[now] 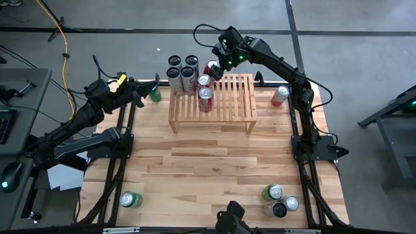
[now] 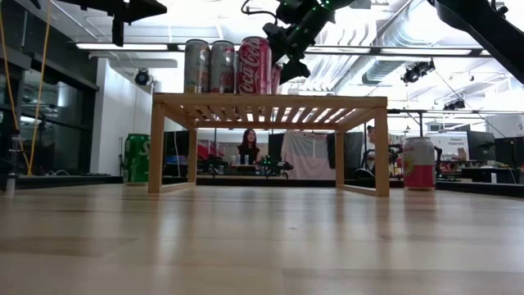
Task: Place canned beverage on shelf
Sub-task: Put the red soda can on the shelf aligned with other red soda can
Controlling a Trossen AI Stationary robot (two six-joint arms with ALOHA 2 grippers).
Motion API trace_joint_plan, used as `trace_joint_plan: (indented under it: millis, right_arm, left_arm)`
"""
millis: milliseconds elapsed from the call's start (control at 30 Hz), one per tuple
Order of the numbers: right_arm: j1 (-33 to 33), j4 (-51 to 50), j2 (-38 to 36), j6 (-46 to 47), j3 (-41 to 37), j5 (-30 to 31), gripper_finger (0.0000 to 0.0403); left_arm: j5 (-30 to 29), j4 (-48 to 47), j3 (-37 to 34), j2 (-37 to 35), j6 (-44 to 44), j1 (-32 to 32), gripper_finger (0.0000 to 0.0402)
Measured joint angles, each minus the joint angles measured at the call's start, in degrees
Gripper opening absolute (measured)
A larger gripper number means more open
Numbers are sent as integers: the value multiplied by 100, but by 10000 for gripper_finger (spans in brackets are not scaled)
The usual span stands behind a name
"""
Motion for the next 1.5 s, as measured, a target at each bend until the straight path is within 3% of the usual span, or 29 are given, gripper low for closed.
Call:
trace_joint_plan:
  millis: [333, 867, 1167, 1500]
  right_arm:
    - [20, 10, -3, 1, 13, 12, 342]
    - [-45, 565, -4, -2, 13, 33, 340]
    - [-200, 739, -28, -163, 11, -296, 341]
    - [-411, 1317, -585, -353, 11, -266, 341]
  left_arm:
    - [0, 0, 0, 0, 0, 0, 1]
    - [1, 0, 0, -1, 0, 0, 1]
    - [2, 0, 0, -1, 4, 1, 1]
    - [0, -11, 0, -2, 7, 2, 1]
